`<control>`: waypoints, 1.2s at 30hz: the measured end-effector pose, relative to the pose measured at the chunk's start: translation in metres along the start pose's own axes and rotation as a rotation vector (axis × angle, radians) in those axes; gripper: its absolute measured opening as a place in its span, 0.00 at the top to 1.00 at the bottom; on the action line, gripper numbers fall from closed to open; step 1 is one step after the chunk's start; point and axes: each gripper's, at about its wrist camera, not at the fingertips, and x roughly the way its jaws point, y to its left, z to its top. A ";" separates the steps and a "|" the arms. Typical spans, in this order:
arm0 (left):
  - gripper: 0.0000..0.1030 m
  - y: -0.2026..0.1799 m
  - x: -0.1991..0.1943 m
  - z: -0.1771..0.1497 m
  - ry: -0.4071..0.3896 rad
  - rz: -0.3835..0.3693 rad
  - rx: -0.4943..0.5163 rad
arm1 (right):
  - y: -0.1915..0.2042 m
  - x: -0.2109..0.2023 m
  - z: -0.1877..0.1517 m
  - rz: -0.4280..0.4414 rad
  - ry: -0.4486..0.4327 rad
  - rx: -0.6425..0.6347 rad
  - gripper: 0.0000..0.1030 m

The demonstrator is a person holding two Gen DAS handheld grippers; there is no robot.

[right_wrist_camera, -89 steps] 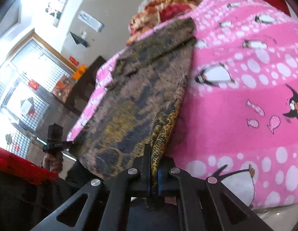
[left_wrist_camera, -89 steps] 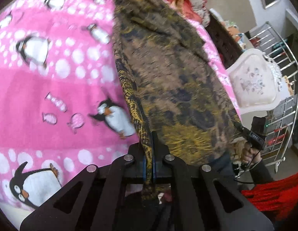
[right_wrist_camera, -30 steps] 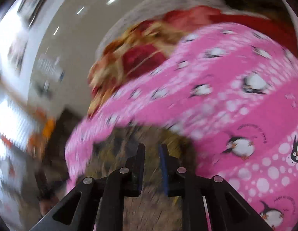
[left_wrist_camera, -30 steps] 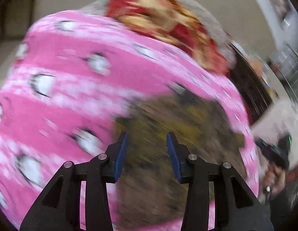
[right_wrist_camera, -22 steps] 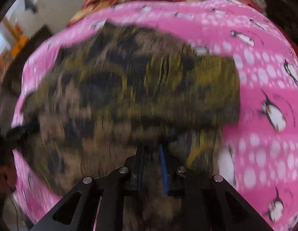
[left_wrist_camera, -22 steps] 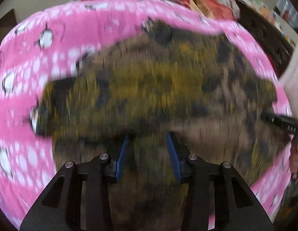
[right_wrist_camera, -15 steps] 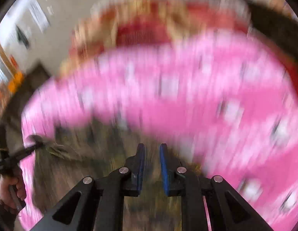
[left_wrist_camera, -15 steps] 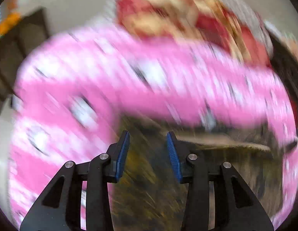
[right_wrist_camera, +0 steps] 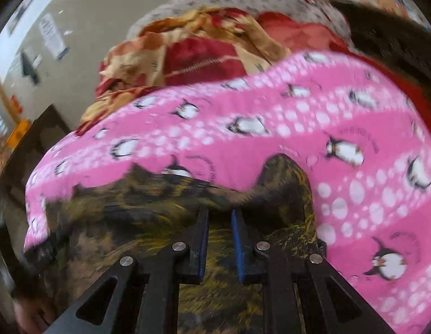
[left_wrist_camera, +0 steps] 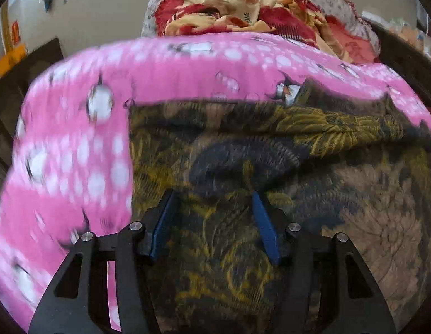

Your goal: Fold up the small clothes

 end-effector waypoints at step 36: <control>0.33 -0.085 -0.114 -0.111 0.067 -0.219 0.214 | 0.038 -0.080 -0.189 0.034 0.058 -0.260 0.74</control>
